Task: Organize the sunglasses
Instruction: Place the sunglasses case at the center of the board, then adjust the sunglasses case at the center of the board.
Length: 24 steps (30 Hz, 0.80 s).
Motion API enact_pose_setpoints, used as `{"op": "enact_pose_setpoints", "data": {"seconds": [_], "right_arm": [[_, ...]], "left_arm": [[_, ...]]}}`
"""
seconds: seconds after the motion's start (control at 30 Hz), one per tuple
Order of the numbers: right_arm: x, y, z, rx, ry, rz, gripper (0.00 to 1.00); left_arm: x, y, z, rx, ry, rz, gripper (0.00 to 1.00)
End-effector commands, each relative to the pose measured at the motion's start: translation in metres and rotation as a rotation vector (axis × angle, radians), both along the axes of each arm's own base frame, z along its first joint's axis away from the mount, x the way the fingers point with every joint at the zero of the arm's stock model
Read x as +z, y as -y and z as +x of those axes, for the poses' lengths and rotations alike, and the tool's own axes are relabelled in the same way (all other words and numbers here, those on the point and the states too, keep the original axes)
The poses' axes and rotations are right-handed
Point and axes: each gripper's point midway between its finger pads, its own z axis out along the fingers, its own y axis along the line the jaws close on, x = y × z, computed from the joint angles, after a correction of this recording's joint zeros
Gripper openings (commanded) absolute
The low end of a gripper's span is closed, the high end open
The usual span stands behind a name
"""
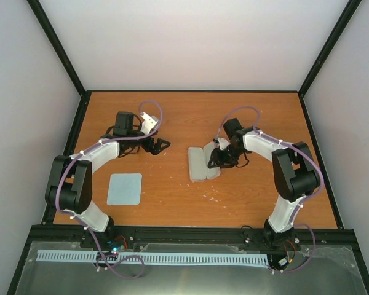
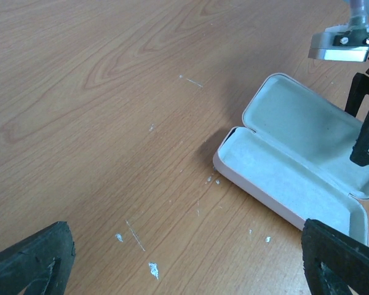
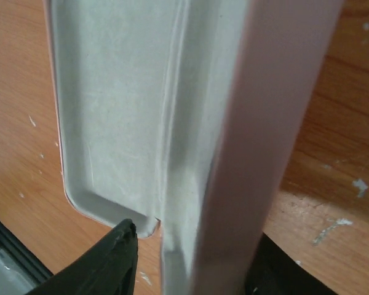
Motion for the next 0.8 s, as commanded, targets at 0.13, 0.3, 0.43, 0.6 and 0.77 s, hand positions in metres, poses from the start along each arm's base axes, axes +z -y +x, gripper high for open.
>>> {"op": "enact_pose_setpoints", "data": {"seconds": [0.13, 0.3, 0.43, 0.6, 0.77], "right_arm": [[0.005, 0.007, 0.012, 0.007, 0.055, -0.113, 0.3], [0.008, 0.006, 0.017, 0.037, 0.092, -0.172, 0.23], [0.011, 0.004, 0.021, 0.059, 0.115, -0.208, 0.17], [0.009, 0.003, 0.026, 0.088, 0.133, -0.257, 0.11], [0.018, 0.001, 0.039, 0.143, 0.249, -0.35, 0.03]], "left_arm": [[0.006, 0.001, -0.003, -0.008, 0.031, -0.007, 1.0], [0.008, 0.001, -0.002, -0.008, 0.037, -0.009, 1.0], [0.011, 0.001, -0.001, -0.008, 0.047, -0.005, 1.0], [0.012, 0.0, -0.001, -0.004, 0.053, -0.001, 1.0], [0.015, -0.001, 0.0, 0.0, 0.068, 0.009, 1.0]]}}
